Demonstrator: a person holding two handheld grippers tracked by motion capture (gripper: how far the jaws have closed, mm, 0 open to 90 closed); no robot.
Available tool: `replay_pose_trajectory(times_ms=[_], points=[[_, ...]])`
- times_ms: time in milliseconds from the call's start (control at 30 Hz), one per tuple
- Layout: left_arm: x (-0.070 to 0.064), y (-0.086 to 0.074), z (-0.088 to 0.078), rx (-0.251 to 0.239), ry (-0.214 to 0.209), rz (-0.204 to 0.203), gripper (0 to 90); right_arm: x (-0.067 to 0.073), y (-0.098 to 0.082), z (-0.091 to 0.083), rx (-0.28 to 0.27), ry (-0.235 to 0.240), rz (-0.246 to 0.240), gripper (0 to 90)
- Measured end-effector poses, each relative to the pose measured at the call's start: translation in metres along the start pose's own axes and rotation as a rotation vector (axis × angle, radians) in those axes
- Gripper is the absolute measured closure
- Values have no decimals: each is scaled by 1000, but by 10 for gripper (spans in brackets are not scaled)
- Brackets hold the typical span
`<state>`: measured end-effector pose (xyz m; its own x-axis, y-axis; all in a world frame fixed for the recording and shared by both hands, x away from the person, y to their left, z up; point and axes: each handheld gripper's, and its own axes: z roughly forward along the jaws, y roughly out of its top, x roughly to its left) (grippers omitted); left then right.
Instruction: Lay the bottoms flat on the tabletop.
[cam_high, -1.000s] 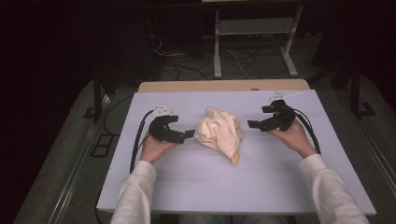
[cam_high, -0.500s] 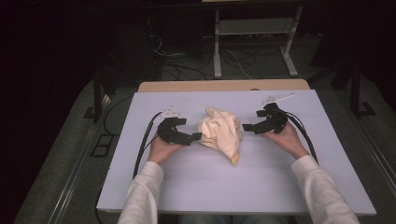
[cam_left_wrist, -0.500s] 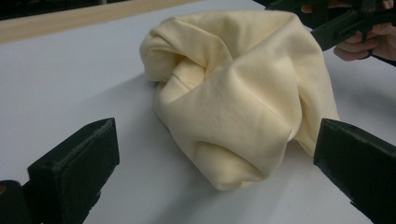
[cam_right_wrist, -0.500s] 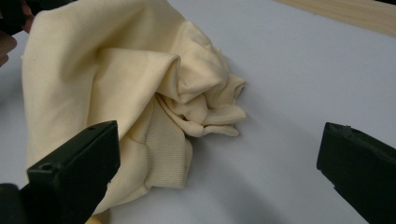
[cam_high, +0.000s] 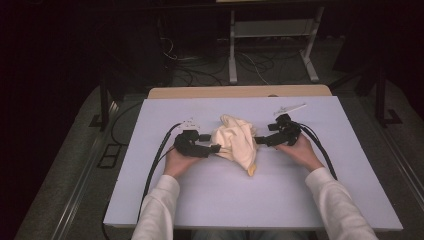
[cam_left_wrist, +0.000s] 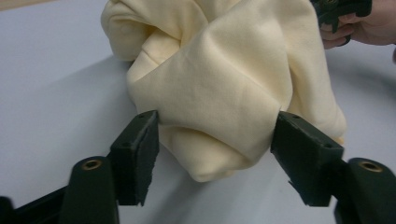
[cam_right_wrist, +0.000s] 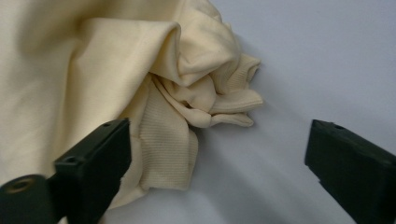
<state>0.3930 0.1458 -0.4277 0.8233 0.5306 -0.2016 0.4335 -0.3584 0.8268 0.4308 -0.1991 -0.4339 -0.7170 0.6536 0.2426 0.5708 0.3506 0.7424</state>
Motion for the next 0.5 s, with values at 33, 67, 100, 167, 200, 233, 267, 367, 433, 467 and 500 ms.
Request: replay_pose_trajectory(times_ms=[33, 67, 100, 167, 200, 233, 267, 367, 433, 467, 500], points=[[0, 0, 0, 2, 0, -1, 388, 0, 0, 2, 0, 0, 5, 106], [1, 0, 1, 1, -3, -1, 424, -1, -1, 3, 3, -1, 10, 110], [1, -1, 1, 2, -2, 0, 450, -2, -1, 5, 5, -1, 15, 121], [2, -1, 1, 16, 6, 5, 512, -4, -2, 8, 9, -9, 23, 136], [2, -2, 2, 18, 6, 9, 542, -5, -2, 10, 9, -10, 26, 136], [3, -2, 2, 26, 11, 14, 573, -6, -2, 11, 9, -12, 28, 136], [3, -3, 2, 33, 11, 19, 606, -6, -2, 13, 6, -12, 30, 136], [5, -4, 2, 44, 12, 26, 678, -8, 0, 16, -1, -6, 40, 137], [6, -4, 2, 46, 9, 31, 716, -9, 2, 18, -9, -4, 45, 140], [6, -4, 2, 46, 4, 26, 730, -9, 3, 18, -12, -1, 50, 143], [7, -5, 3, 46, 0, 28, 742, -10, 5, 19, -19, 2, 55, 144]])
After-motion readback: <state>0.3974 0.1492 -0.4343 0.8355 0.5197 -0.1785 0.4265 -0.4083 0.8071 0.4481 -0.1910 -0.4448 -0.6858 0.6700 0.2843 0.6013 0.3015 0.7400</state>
